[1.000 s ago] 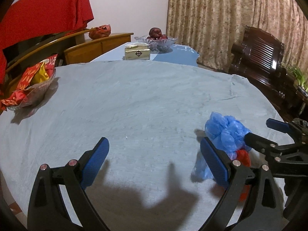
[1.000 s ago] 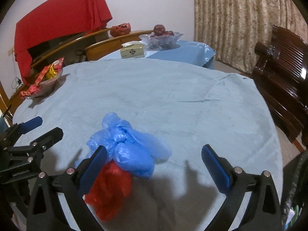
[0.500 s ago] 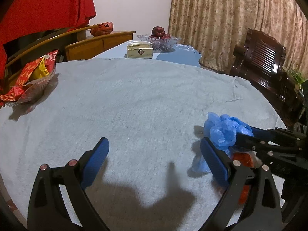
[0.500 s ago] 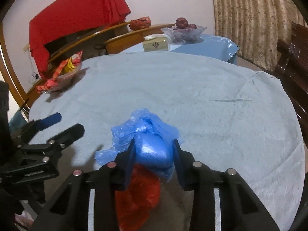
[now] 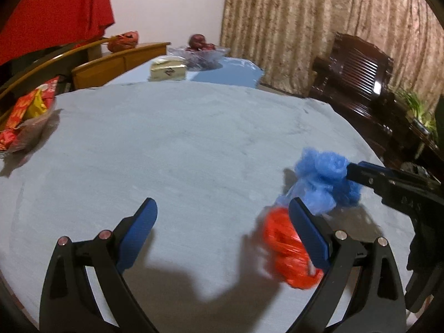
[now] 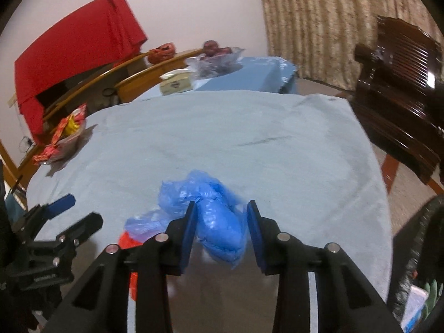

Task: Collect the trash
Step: 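Grasp the blue plastic bag with the right gripper while the left gripper grasps the red bag, then lift both bags and carry them over the black bin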

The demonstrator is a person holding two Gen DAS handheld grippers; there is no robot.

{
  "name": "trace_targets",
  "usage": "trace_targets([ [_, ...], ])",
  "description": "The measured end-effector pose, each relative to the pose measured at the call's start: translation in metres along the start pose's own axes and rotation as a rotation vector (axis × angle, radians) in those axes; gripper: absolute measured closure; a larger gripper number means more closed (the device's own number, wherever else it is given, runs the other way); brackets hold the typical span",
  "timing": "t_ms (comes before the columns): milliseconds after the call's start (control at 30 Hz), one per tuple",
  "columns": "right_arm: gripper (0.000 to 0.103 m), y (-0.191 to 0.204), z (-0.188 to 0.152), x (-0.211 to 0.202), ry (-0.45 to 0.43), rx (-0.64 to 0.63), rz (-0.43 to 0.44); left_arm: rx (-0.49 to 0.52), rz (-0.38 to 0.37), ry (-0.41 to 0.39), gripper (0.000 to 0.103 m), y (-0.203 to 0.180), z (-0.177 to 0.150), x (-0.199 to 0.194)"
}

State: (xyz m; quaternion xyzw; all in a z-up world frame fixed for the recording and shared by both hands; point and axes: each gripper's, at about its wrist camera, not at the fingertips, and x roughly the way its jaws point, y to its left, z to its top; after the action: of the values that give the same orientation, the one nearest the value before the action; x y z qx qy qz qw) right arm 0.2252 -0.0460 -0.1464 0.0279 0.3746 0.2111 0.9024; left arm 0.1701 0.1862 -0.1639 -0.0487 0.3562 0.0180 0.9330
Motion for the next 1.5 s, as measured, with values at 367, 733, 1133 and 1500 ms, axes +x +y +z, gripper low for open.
trace_targets([
  [367,0.064,-0.022,-0.021,-0.010,0.051,-0.007,-0.029,0.061,-0.046,0.083,0.011,-0.046,-0.022,0.025],
  [733,0.029,-0.015,-0.017,-0.012,0.029,-0.017,-0.027,0.000,-0.102,0.126,0.064,-0.030,-0.025,0.031],
  [1133,0.016,0.019,-0.012,0.023,0.065,-0.055,0.014,0.010,0.000,0.075,0.064,0.006,-0.010,0.024],
  [1500,0.047,0.032,-0.026,0.035,0.150,-0.086,0.075,0.003,-0.006,0.079,0.064,0.012,-0.011,0.022],
])
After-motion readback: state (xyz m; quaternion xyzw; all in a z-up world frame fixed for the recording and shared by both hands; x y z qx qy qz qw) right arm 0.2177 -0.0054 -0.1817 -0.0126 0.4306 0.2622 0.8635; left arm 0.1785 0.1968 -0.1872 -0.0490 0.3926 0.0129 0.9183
